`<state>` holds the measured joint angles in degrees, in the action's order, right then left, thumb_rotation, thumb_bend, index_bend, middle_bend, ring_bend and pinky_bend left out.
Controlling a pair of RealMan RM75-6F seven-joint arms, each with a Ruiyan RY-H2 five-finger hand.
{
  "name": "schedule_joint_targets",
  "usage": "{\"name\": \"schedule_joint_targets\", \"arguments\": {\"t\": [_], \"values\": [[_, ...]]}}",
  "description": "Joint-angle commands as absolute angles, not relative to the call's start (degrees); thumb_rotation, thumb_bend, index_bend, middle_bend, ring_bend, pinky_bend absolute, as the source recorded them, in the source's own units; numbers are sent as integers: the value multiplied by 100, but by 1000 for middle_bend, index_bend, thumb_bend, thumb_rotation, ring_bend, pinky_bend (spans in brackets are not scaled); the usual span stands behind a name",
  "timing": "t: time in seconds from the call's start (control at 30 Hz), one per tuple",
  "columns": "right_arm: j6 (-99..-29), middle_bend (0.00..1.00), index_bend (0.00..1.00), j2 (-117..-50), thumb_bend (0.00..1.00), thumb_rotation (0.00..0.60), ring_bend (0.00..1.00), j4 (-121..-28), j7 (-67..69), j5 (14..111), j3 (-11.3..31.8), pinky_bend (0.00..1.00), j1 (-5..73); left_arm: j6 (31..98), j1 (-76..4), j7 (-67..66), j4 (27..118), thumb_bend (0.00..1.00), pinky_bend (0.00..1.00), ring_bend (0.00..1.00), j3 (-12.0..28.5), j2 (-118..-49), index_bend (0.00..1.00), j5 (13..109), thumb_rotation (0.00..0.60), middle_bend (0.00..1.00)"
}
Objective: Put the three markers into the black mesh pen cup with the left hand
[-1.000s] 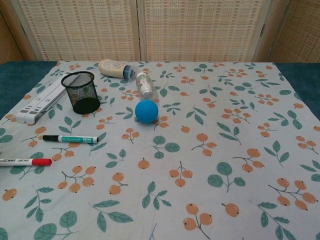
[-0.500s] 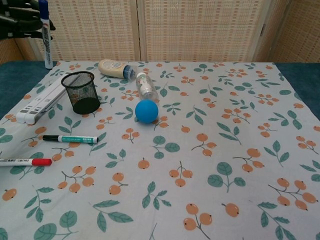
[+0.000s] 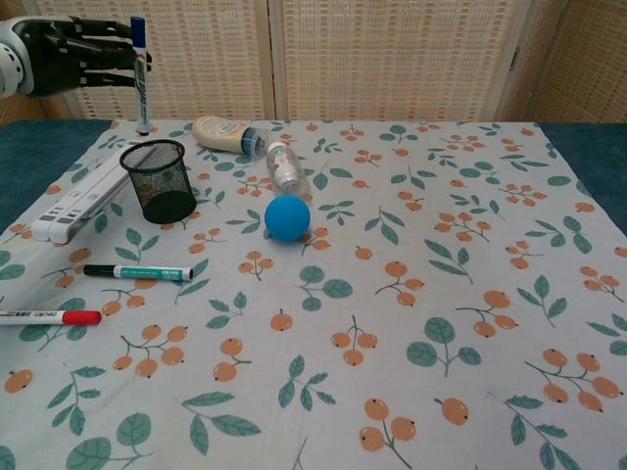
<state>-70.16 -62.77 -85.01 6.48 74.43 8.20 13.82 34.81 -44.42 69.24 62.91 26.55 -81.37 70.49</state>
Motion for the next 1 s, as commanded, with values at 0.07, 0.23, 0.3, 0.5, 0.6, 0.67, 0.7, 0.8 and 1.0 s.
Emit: {"name": "schedule_joint_targets", "arguments": {"t": [0.07,0.23,0.3,0.5,0.6,0.67,0.7,0.8,1.0], "values": [[-7011,64,121,-6283,25,600,113,-8496,638,7431,828,171,1385,3459,-4547,7455,5809,421,218,224,2511,-8551,580,7255,600,585],[-6996,64,120,-6285,25,600,113,-8492,632,7423,829,171,1388,3532,-4618,7768,5458,421,216,224,2417,-8835,580,7386,600,585],[-6979,64,121,-6284,25,600,113,-8487,641,7424,827,171,1391,3553,-4663,7839,5313,422,215,224,2369,-8913,580,7453,600,582],[-6972,64,121,-6287,25,600,113,-8469,656,7422,832,171,1392,3814,-4749,7778,5080,421,198,190,2219,-8930,527,7714,600,521],[-6972,64,121,-6288,25,600,113,-8475,653,7424,834,171,1394,3863,-4772,7806,5128,421,174,147,2022,-8837,413,7945,600,409],[-6969,64,121,-6288,24,600,113,-8482,654,7431,833,171,1397,3931,-4769,7880,5153,421,156,126,1916,-8793,364,8056,600,349],[-6968,65,121,-6289,24,600,114,-8484,657,7434,831,171,1396,3996,-4759,7892,5176,422,148,117,1880,-8785,356,8084,600,330],[-6943,65,121,-6284,24,600,113,-8493,654,7415,830,171,1398,4167,-4742,7713,5256,422,145,113,1790,-8772,355,8135,600,328],[-6964,65,121,-6280,25,600,113,-8516,663,7452,824,171,1396,4714,-4553,6834,5955,423,182,169,1934,-8578,436,7828,600,431]]}}
